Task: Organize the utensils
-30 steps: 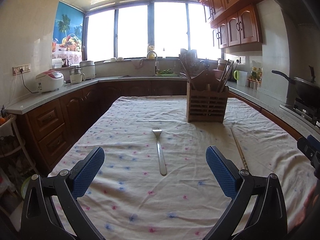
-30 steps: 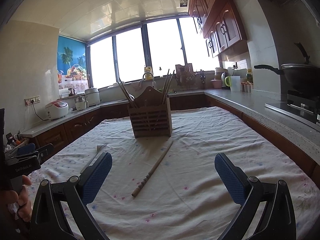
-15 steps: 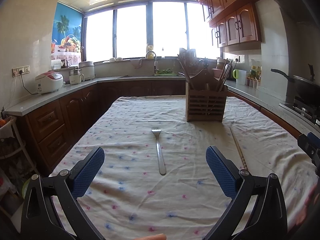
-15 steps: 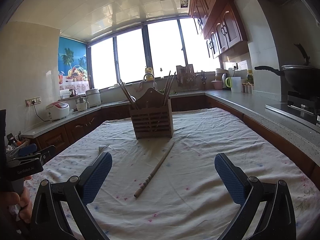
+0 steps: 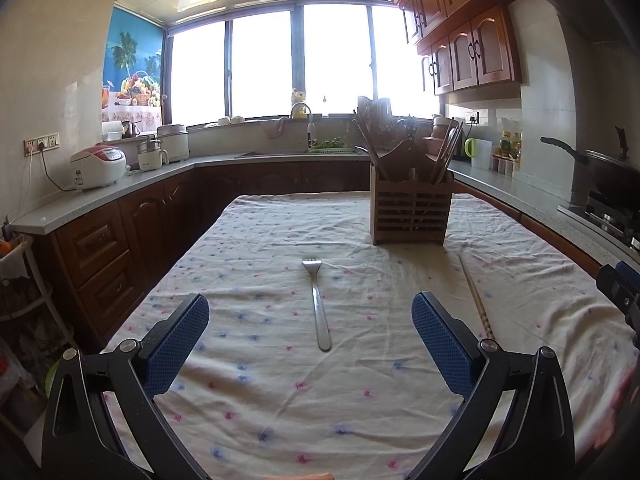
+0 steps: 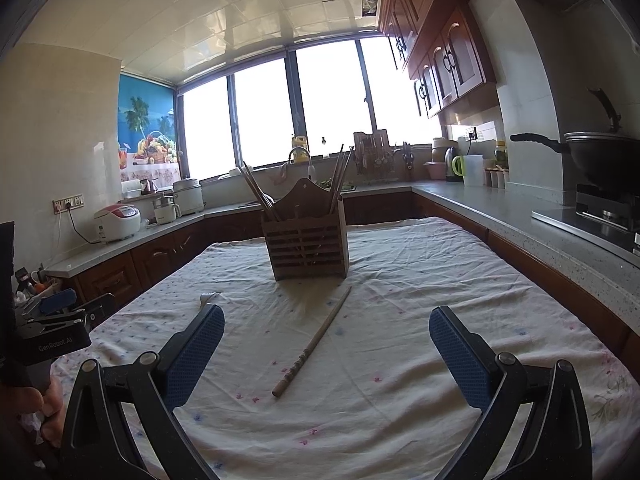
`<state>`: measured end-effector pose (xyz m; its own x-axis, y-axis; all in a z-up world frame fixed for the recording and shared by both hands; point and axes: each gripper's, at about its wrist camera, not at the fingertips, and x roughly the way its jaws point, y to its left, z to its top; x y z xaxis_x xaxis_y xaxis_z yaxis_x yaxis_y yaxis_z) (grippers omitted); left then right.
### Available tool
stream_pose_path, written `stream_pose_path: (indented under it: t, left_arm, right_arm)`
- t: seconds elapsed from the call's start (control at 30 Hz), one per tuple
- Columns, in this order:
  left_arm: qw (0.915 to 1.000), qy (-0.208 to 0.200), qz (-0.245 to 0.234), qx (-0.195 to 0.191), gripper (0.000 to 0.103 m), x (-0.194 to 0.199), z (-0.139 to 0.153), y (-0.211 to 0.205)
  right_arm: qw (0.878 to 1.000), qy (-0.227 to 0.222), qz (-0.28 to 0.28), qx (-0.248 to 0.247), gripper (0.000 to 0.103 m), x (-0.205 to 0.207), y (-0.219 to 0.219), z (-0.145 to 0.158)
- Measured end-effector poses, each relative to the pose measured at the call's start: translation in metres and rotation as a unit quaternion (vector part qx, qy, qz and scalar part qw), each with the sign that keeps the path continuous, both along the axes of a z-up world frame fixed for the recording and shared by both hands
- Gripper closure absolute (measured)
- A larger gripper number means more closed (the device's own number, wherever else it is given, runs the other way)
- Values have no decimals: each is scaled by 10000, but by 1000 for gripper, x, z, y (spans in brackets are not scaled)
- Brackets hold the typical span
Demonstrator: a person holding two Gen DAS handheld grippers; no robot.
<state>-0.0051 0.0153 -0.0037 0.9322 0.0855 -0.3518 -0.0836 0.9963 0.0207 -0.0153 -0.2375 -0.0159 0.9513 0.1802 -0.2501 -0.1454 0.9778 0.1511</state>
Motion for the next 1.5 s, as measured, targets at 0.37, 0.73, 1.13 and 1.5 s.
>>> stream_pose_path:
  t: [0.37, 0.73, 1.13, 1.5]
  left_arm:
    - [10000, -15, -45, 44, 0, -2, 2, -4]
    - [9999, 12, -77, 76, 0, -2, 1, -5]
    - [9999, 11, -132, 74, 0, -2, 3, -6]
    - [9998, 44, -167, 54, 0, 0, 3, -7]
  right_arm:
    - [10000, -32, 23, 20, 0, -1, 0, 4]
    - [10000, -39, 75, 22, 0, 0, 2, 6]
    - [9999, -33, 136, 38, 0, 2, 5, 5]
    - [9998, -52, 160, 70, 0, 2, 6, 8]
